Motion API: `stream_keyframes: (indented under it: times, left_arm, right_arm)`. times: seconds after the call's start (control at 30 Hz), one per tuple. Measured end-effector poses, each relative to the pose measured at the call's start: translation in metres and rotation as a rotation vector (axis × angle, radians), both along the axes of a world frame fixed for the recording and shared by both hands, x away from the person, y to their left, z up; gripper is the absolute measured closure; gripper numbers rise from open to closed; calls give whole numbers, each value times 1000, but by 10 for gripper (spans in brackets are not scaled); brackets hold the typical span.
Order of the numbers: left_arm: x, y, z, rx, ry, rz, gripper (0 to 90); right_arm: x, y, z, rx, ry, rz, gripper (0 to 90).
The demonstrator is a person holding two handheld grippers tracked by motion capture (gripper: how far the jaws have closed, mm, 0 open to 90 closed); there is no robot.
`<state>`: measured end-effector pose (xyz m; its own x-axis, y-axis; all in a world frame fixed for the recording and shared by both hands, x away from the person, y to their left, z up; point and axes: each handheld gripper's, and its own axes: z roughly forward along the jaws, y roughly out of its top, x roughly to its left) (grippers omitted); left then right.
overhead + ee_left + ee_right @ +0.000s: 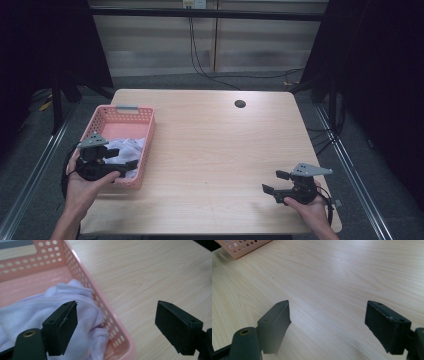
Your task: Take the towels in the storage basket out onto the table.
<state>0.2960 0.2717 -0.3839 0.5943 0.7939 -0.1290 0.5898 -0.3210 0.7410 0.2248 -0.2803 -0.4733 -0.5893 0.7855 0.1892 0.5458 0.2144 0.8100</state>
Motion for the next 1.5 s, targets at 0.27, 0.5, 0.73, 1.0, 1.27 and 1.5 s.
stream_keyframes:
  times: [0.27, 0.5, 0.73, 1.0, 1.27, 1.5]
  left_arm:
    - [18, 25, 1, 45, 59, 46, 165]
    - [45, 36, -33, 138, 196, 126, 163]
    - [68, 38, -43, 157, 313, 80, 106]
    - [81, 22, -56, 260, 380, 60, 0]
    - [99, 16, -68, 347, 459, 62, 0]
    - [106, 7, -75, 419, 501, 42, 0]
  right_arm:
    - [0, 1, -1, -5, 4, 10, 195]
    - [2, 3, -3, -17, 11, 16, 184]
    - [4, 4, -4, -19, 17, 30, 188]
    - [5, 4, -4, -18, 20, 37, 193]
    - [4, 5, -4, -15, 30, 45, 195]
    - [4, 5, -5, -19, 35, 51, 194]
